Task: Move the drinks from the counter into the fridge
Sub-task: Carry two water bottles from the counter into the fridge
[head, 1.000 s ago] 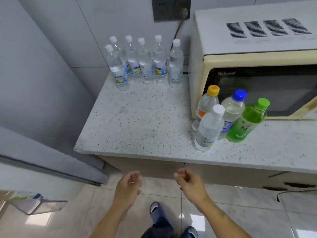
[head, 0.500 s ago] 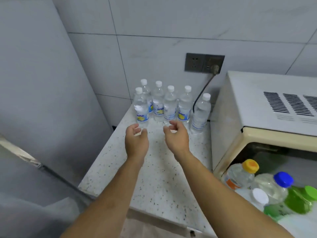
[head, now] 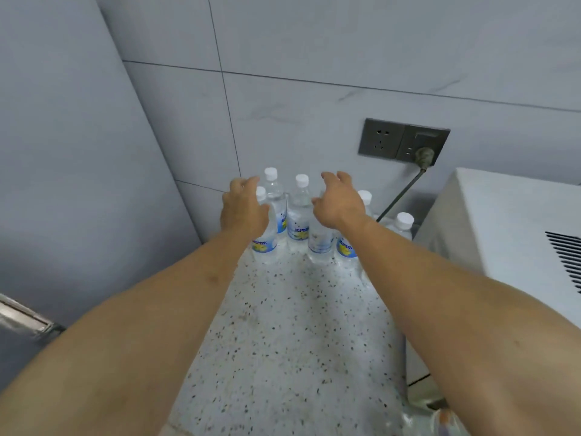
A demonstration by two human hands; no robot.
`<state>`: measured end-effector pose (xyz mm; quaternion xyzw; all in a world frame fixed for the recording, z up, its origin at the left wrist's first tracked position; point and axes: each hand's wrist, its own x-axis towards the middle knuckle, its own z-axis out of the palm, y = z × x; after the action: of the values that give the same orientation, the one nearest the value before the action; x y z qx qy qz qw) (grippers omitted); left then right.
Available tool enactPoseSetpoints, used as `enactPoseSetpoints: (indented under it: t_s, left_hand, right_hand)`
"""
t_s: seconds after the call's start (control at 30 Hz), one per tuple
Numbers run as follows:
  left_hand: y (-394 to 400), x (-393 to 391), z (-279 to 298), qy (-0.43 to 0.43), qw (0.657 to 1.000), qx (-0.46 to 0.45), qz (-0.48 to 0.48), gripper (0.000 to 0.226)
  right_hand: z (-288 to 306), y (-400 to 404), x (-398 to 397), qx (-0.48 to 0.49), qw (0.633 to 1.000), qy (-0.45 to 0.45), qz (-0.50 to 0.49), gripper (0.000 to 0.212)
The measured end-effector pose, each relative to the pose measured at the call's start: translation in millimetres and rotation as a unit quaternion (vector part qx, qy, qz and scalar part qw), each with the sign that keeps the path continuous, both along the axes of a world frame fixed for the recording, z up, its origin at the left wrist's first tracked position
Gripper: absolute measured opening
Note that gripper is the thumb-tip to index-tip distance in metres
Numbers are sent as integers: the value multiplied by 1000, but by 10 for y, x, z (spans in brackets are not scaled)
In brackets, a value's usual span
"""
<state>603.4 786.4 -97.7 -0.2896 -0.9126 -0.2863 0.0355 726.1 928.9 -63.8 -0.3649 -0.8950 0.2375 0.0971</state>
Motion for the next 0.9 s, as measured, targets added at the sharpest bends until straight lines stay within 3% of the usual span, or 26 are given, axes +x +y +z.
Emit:
enactPoseSetpoints:
  t_s: [0.13, 0.27, 0.37, 0.5, 0.63, 0.9]
  left_hand:
    - [48, -83, -48, 15, 997, -46, -68, 47]
    - [-10, 10, -57, -7, 998, -13, -67, 35]
    - [-97, 201, -68, -52, 998, 33, -29, 23]
    - [-323, 587, -180, -99, 990, 102, 6, 16]
    - [-667, 976, -324, -127, 982, 140, 23, 18]
    - [-1310, 1656, -472, -114, 978, 170, 28, 22]
  right_hand:
    - [-157, 59, -26, 4, 999, -47, 19, 55]
    - [-201, -25, 47, 40, 999, -31, -2, 44]
    - [-220, -135, 200, 17, 999, -26, -12, 41]
    - [-337, -410, 498, -65, 994, 59, -67, 19]
    - [-551, -887, 814, -169, 967, 135, -135, 18]
    - [-844, -1691, 1459, -173, 952, 215, -135, 23]
